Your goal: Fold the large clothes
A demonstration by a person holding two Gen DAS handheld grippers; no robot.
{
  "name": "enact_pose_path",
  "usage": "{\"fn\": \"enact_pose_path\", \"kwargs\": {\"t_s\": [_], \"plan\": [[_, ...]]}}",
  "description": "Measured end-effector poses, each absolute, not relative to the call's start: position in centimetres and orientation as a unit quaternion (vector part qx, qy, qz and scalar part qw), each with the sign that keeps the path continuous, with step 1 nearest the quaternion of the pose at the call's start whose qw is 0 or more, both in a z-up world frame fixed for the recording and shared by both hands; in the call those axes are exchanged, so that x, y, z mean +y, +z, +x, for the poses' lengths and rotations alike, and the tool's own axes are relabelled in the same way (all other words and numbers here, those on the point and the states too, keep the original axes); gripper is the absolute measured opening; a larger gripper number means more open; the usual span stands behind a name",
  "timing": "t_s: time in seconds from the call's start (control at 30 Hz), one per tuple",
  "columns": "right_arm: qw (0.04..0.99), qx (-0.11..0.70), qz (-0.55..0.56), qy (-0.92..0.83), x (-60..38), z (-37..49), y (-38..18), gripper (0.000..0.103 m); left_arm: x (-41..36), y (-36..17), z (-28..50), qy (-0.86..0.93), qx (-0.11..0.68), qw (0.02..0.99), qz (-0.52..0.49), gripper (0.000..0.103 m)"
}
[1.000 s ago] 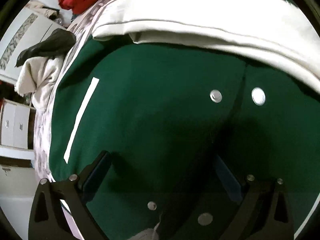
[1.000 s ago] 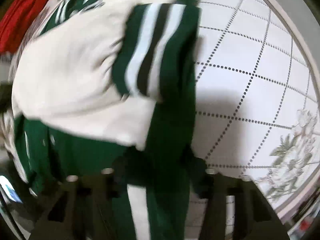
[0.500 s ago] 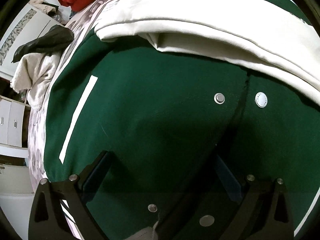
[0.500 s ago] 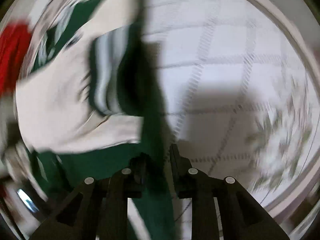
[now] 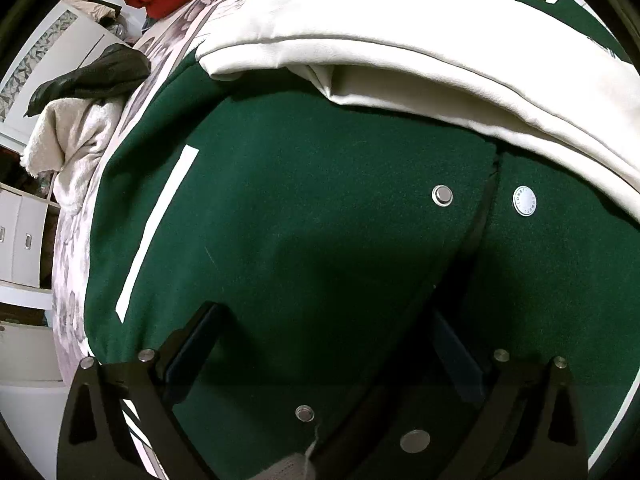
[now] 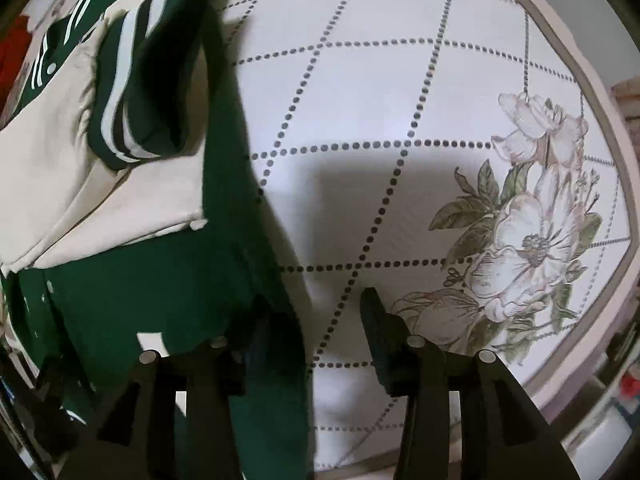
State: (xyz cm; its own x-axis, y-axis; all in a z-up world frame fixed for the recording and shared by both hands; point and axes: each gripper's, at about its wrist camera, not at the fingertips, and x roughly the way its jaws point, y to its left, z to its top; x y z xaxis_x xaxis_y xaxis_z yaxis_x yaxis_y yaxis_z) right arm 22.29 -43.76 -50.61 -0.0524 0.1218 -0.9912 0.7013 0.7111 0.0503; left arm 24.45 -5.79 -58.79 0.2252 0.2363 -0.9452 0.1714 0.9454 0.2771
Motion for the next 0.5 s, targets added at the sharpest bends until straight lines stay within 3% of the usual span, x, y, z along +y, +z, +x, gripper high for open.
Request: {"fn": "enact_pose_path", "kwargs": {"t_s": [0.13,0.2,0.3,0.5], "plan": [[0.652,0.67,0.287,-0.209,-48.2,18.3,-45.3,0.05,-6.0,-58.8,24.3,0.025,0.619,0.768,0.164,0.103],[0.669,0.673,0.262,-0.177,-46.9,19.2,-44.6,0.06,-6.2,-58.8,24.0,0.033,0.615,0.771,0.162,0.103],[0.609,0.74,0.234,-0.163,-45.5,18.7,-48.5,0.06,-6.1,-58.8,23.8,0.046,0.613,0.773,0.158,0.103],[0.612,0.75,0.213,-0.133,-44.6,18.0,-45.5,0.06,-6.1,-57.2,22.0,0.106,0.619,0.759,0.171,0.103]]}}
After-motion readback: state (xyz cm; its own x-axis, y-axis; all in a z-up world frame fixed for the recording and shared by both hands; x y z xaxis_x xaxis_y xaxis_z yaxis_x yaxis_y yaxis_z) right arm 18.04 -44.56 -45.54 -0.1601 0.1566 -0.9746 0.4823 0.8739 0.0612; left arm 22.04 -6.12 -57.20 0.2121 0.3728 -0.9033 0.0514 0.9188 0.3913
